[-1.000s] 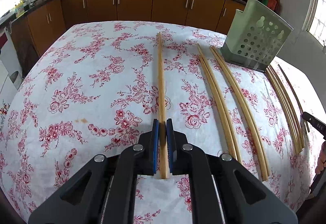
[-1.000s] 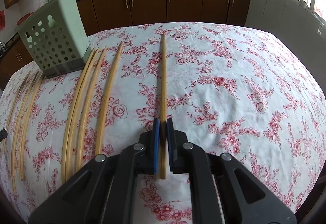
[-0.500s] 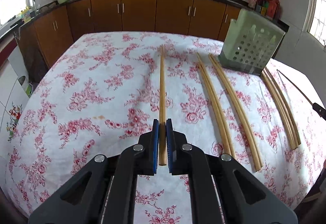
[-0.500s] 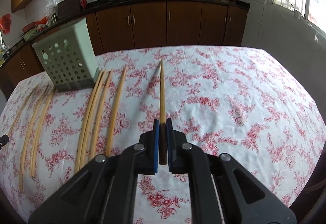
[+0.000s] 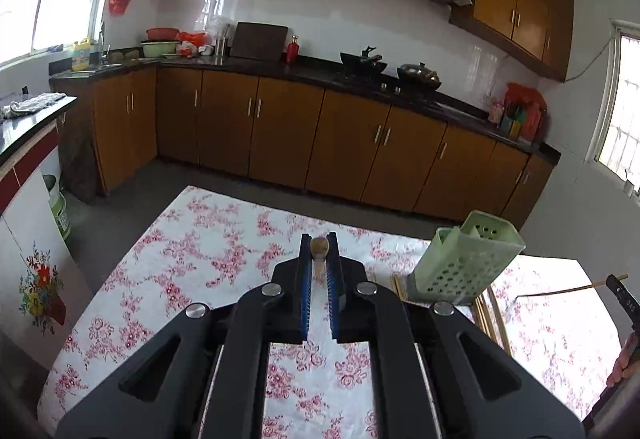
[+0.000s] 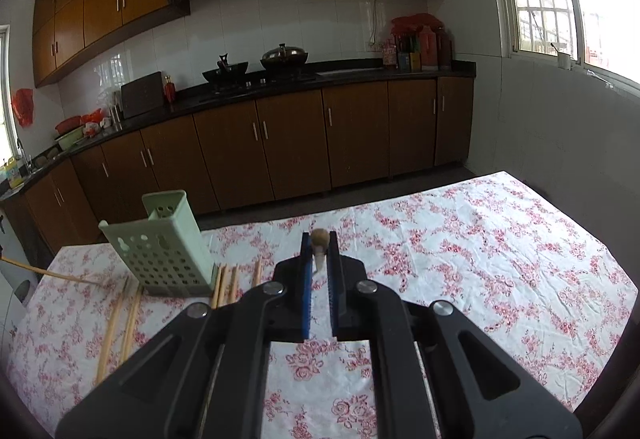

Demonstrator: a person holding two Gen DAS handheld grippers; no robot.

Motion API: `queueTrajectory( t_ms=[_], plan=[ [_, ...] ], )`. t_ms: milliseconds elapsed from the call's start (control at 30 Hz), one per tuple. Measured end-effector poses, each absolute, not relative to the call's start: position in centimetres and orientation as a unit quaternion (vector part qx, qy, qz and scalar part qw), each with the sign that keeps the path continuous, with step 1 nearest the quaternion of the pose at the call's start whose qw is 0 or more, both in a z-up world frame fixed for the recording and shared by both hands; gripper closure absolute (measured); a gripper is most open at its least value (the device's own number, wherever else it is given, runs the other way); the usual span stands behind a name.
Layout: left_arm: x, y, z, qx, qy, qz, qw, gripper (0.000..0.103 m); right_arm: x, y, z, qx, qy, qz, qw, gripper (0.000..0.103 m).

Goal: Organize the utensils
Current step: 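Carry the left tool's chopstick over the green holder and open it while the right tool drops its own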

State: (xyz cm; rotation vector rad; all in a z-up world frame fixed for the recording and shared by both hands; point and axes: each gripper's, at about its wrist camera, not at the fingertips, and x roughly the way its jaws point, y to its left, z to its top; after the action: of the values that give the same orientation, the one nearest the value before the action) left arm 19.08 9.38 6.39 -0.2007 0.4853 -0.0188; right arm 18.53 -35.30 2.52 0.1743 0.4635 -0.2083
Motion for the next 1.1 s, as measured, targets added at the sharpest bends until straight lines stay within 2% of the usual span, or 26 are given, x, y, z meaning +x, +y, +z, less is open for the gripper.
queueTrajectory(
  t_ms=[467,867,1100],
  plan=[
    [21.5,8.5,10.2,-0.071,0.206,0.000,0.976,0.096,20.6,-35.3,6.4,0.086,0.198,-0.084,0.973,0.095],
    [21.3,4.1,19.5,-0.093,0.097,-0.068,0.989,0.096,20.9,-33.0,17.5,0.119,0.064,-0.002,0.991,0.095],
    [22.5,0.9,17.9,-0.113,0.113,-0.113,0.981,0.096,22.8,-30.0,17.2,0.100,0.079,0.037,0.991,0.095]
  ],
)
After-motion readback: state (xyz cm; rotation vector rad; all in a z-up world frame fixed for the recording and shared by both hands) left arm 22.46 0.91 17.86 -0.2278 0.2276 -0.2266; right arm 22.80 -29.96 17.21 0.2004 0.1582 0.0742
